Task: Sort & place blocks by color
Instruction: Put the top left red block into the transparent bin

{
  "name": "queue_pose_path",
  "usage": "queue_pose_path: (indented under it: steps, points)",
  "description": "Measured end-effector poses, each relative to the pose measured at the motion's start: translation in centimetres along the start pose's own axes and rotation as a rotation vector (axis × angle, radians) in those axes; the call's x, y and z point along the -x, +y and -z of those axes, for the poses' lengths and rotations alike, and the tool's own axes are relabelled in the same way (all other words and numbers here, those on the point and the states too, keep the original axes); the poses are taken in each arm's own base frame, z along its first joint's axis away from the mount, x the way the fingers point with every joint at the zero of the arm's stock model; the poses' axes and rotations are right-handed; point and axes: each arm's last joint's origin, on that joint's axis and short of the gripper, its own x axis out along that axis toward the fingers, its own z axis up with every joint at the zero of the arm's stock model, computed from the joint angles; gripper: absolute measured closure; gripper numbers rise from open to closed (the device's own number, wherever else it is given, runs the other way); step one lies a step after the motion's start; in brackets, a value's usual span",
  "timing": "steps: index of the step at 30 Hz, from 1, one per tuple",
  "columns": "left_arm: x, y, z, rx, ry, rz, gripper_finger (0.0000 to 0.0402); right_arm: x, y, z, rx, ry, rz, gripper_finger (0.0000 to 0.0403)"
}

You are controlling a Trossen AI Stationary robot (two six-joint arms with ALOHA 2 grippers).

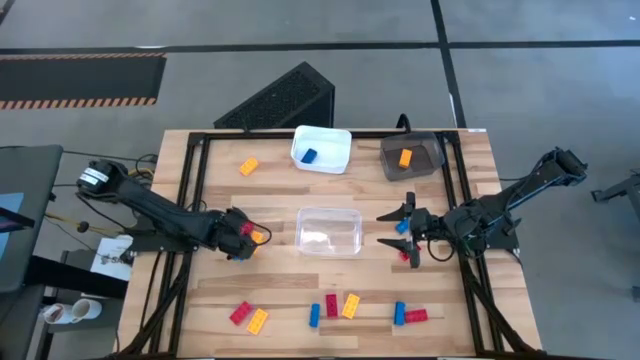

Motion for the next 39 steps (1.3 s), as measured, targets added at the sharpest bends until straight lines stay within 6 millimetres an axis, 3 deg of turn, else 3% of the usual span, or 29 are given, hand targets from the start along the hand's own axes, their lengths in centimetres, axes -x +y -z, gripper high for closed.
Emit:
queue_pose_path:
  steps: [8, 13, 17, 24, 28, 35, 39]
  points:
    - [-1.1, -0.5, 0.2, -0.018, -0.014, -0.061, 0.0166, 0.0, 0.0, 0.0, 0.001, 0.002, 0.006, 0.012]
    - [-1.0, -0.6, 0.1, -0.053, -0.024, -0.052, 0.0228, -0.1, -0.1, 0.2, 0.006, 0.007, 0.03, 0.012]
    - [-0.2, -0.8, -0.5, -0.13, -0.075, -0.078, 0.0299, -0.1, -0.1, 0.1, 0.005, 0.006, 0.031, 0.012]
    - [2.3, -1.2, -3.1, -0.151, -0.224, -0.063, 0.0299, -0.1, -0.1, 0.1, 0.005, 0.006, 0.031, 0.012]
    - [3.8, -2.6, -4.7, -0.206, -0.409, 0.049, 0.0299, -0.1, -0.1, 0.1, 0.006, 0.006, 0.031, 0.012]
    - [7.0, -7.0, -7.4, -0.344, -0.815, 0.391, 0.0299, -0.1, -0.1, 0.1, 0.006, 0.006, 0.031, 0.012]
    - [7.1, -8.6, -8.6, -0.389, -0.943, 0.511, 0.0299, -0.1, -0.1, 0.1, 0.01, 0.006, 0.031, 0.012]
